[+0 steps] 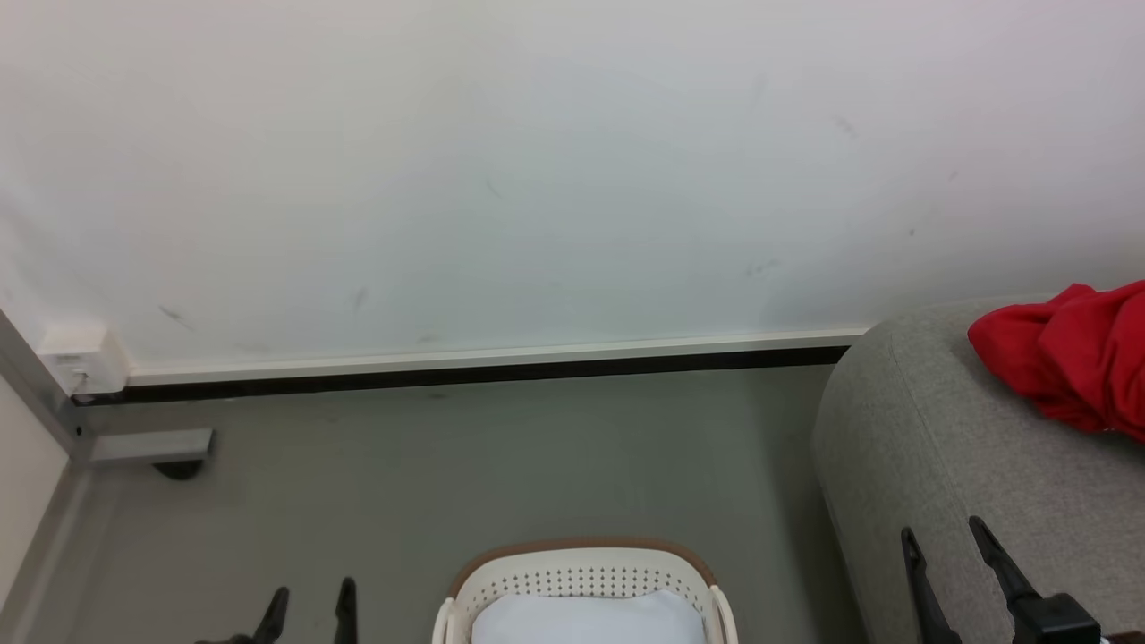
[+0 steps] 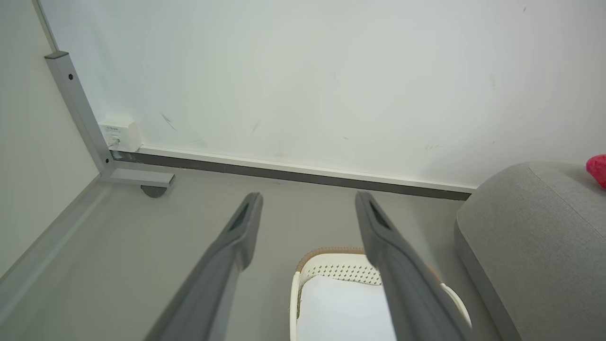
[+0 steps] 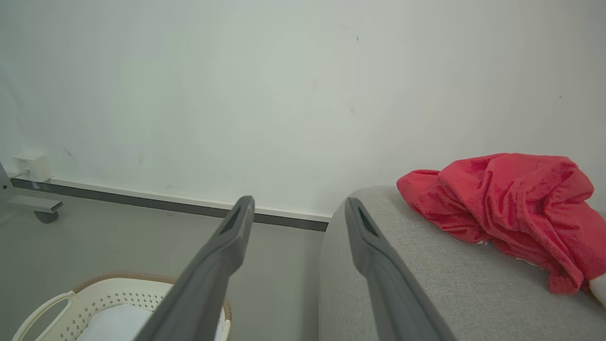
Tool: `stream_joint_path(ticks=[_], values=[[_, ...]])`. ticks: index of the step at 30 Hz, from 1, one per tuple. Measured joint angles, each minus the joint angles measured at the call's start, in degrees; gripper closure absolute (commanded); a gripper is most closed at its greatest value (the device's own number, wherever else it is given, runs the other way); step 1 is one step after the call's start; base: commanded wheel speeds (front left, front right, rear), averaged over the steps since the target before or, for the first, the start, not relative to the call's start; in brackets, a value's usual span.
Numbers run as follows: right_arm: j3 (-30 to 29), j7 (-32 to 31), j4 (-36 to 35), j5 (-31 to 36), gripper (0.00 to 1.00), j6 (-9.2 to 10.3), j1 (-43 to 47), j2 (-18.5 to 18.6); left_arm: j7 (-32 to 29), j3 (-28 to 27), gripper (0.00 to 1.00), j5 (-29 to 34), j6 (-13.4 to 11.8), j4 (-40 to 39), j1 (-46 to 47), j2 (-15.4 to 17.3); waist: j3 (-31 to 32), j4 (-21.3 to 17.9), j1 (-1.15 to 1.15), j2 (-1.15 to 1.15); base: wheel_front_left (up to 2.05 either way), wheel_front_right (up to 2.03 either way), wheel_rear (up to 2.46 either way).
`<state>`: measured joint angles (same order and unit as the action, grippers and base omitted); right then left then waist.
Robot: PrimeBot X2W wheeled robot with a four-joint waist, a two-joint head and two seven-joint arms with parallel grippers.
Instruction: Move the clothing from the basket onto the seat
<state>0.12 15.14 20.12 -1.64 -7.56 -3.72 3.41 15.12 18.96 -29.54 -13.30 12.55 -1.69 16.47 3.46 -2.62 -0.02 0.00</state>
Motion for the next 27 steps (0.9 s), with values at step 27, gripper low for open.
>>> stream_joint_path(ticks=[27], values=[[-0.46, 0.00, 3.11, -3.05, 0.00, 0.00, 2.63, -0.52, 0.01, -16.60, 0.00, 15.43, 13.35, 3.68, -3.19, -9.17, 0.84, 2.39, 0.01, 0.00, 0.00, 0.00, 0.00]])
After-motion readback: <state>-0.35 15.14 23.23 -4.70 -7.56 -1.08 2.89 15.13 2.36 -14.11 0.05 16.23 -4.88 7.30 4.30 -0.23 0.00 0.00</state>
